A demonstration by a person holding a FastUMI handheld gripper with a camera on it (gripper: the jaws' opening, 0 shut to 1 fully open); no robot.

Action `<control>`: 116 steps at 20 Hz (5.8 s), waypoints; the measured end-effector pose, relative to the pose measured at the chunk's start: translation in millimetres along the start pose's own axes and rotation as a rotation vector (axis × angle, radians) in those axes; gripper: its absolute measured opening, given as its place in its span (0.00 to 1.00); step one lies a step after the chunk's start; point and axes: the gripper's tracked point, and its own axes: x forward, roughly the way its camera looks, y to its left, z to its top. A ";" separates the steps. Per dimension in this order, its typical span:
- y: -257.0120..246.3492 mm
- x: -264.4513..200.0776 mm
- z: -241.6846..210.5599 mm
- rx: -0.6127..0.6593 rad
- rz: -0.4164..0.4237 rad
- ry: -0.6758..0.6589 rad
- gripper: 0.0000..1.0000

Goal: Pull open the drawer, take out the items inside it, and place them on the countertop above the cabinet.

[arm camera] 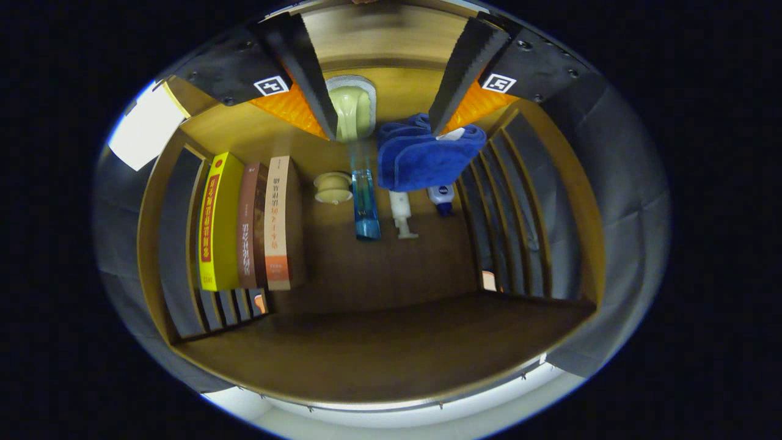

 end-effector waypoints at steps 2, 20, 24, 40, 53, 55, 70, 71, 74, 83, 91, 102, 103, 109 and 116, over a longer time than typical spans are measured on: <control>5.2 -24.1 20.5 0.008 0.020 -0.057 0.99; -8.2 -180.7 -77.9 -0.121 0.041 -0.199 0.98; -5.6 -190.3 -116.9 -0.156 0.058 -0.173 0.98; -42.6 -177.9 -190.6 -0.096 0.012 -0.102 0.98; -58.0 -146.6 -201.5 -0.189 -0.056 -0.087 0.99; -57.2 -145.9 -200.9 -0.187 -0.056 -0.088 0.99; -61.2 -85.1 -193.7 -0.185 -0.059 -0.060 0.99; -61.6 -80.1 -194.5 -0.185 -0.059 -0.056 0.99; -61.7 -64.6 -195.8 -0.197 -0.058 -0.048 0.98; -63.2 -19.7 -196.7 -0.212 -0.065 -0.028 0.99; -62.6 -8.4 -199.0 -0.224 -0.063 -0.027 0.99; -21.3 -75.8 -128.2 -0.213 0.028 -0.125 0.98; -18.4 -84.8 -119.8 -0.206 0.037 -0.135 0.98; -17.0 -143.0 -84.4 -0.237 0.044 -0.170 0.98; -44.0 -201.8 -72.5 -0.186 -0.060 -0.195 0.98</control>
